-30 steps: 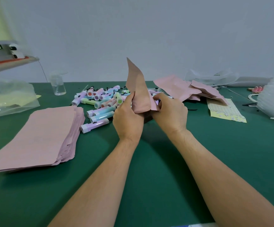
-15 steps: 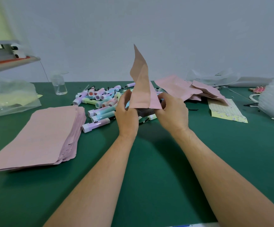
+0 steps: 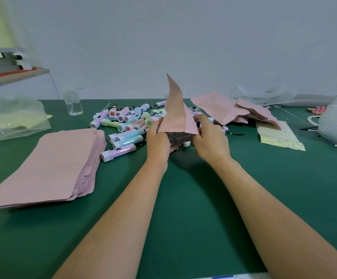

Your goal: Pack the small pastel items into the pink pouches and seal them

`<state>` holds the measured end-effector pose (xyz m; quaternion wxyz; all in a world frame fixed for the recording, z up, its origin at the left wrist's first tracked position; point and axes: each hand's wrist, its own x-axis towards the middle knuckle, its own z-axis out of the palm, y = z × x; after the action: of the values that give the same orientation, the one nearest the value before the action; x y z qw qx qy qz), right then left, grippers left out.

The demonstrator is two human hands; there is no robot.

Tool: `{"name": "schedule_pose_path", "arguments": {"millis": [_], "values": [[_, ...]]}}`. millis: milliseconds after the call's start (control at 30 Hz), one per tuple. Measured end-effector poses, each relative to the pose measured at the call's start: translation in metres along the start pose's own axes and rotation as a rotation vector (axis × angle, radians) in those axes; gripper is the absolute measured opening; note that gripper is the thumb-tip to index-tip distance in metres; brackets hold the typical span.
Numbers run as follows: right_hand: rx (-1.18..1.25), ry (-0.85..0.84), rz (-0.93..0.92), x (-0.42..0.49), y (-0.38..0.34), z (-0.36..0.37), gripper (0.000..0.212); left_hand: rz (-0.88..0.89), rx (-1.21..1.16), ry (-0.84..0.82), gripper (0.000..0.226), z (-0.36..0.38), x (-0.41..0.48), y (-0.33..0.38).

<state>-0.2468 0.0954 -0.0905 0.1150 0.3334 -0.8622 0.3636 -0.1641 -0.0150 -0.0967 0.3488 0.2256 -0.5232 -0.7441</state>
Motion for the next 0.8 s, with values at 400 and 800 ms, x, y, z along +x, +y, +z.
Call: {"name": "schedule_pose_path", "arguments": {"millis": [400, 800], "values": [[0.056, 0.035, -0.301, 0.005, 0.029, -0.007, 0.049, 0.277, 0.175, 0.162, 0.039, -0.005, 0.0, -0.003], [-0.459, -0.279, -0.277, 0.019, 0.053, 0.011, 0.032, 0.137, 0.104, 0.24, 0.021, -0.011, 0.012, -0.01]]}}
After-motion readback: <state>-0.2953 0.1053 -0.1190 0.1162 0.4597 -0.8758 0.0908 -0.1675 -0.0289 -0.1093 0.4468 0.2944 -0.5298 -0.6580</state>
